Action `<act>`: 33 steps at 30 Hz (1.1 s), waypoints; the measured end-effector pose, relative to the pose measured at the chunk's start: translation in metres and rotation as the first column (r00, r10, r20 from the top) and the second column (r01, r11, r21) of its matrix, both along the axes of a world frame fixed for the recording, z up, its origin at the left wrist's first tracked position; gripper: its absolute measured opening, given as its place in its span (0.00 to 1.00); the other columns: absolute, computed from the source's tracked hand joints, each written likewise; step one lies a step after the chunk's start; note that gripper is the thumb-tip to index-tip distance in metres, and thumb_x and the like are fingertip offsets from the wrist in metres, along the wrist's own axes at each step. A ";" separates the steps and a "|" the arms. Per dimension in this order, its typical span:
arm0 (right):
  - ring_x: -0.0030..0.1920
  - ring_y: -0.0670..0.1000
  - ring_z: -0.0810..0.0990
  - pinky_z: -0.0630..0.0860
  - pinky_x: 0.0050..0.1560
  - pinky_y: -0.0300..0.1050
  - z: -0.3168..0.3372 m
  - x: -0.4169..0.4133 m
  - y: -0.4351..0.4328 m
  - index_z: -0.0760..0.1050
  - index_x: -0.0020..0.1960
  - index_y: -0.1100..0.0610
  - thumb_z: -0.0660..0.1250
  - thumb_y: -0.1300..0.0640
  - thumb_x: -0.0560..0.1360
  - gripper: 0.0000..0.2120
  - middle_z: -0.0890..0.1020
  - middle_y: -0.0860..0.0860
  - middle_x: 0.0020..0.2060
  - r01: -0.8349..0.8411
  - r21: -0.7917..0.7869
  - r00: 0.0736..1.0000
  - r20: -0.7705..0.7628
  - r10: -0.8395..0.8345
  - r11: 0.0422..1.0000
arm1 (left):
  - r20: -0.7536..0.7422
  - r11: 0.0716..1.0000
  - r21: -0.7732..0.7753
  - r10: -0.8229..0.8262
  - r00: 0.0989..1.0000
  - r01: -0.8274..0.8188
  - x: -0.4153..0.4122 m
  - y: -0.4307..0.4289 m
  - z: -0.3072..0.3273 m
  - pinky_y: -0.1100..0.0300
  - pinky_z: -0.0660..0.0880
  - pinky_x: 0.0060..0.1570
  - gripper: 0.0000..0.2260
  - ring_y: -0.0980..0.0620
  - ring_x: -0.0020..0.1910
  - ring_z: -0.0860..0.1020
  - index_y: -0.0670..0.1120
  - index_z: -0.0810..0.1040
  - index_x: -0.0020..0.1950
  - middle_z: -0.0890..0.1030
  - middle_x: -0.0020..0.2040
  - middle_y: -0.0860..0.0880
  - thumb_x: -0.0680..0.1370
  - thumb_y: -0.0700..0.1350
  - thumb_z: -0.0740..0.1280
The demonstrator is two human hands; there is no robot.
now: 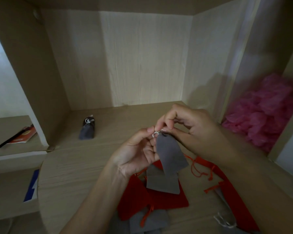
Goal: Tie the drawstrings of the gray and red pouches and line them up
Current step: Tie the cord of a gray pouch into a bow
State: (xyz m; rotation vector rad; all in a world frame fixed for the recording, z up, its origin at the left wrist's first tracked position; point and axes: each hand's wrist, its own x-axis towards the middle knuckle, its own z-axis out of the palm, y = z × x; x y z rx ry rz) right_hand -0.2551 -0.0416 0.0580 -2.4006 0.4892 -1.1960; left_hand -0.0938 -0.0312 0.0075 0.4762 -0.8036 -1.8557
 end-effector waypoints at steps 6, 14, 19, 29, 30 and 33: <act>0.44 0.47 0.84 0.77 0.49 0.38 0.005 0.002 0.008 0.68 0.39 0.60 0.71 0.70 0.70 0.13 0.84 0.51 0.39 -0.010 0.124 0.998 0.067 0.002 0.992 | 0.064 0.991 -0.061 0.124 0.990 -0.120 0.002 0.002 0.003 0.60 0.78 0.35 0.26 0.51 0.32 0.80 0.38 0.80 0.39 0.79 0.35 0.43 0.45 0.42 0.83; 0.39 0.41 0.83 0.78 0.43 0.33 0.006 0.006 0.014 0.80 0.44 0.50 0.74 0.62 0.69 0.09 0.84 0.47 0.38 0.203 0.263 0.978 -0.003 -0.210 0.943 | 0.157 0.812 -0.477 0.455 0.876 -0.336 0.008 0.000 0.001 0.62 0.73 0.36 0.05 0.53 0.31 0.76 0.48 0.78 0.29 0.79 0.31 0.48 0.60 0.42 0.74; 0.40 0.44 0.84 0.80 0.46 0.42 0.005 0.007 0.016 0.83 0.44 0.51 0.71 0.62 0.71 0.07 0.85 0.47 0.38 0.225 0.349 0.972 -0.011 -0.236 0.910 | 0.164 0.654 -0.639 0.629 0.759 -0.404 0.005 0.007 0.005 0.67 0.75 0.36 0.08 0.57 0.34 0.80 0.50 0.81 0.31 0.83 0.35 0.50 0.62 0.36 0.73; 0.34 0.43 0.78 0.74 0.36 0.33 0.004 0.009 0.010 0.79 0.38 0.55 0.70 0.63 0.72 0.06 0.81 0.47 0.31 0.062 0.472 0.997 0.007 -0.075 0.879 | 0.129 0.679 -0.643 0.553 0.823 -0.355 0.008 0.007 0.006 0.63 0.76 0.39 0.11 0.56 0.36 0.79 0.51 0.81 0.33 0.82 0.36 0.51 0.60 0.52 0.80; 0.33 0.42 0.76 0.72 0.34 0.33 0.003 0.010 0.011 0.78 0.38 0.55 0.69 0.64 0.72 0.07 0.80 0.47 0.31 0.063 0.452 0.998 -0.004 -0.068 0.890 | 0.140 0.695 -0.632 0.537 0.832 -0.342 0.010 0.007 0.006 0.63 0.76 0.39 0.11 0.55 0.35 0.79 0.50 0.81 0.33 0.82 0.36 0.50 0.60 0.51 0.80; 0.28 0.41 0.70 0.64 0.29 0.30 0.000 0.011 0.011 0.76 0.37 0.54 0.69 0.62 0.72 0.06 0.75 0.43 0.27 0.169 0.314 0.983 -0.119 -0.138 0.934 | 0.251 0.751 -0.592 0.518 0.818 -0.294 0.015 0.006 0.009 0.63 0.77 0.39 0.08 0.53 0.35 0.80 0.48 0.81 0.34 0.82 0.36 0.46 0.61 0.42 0.78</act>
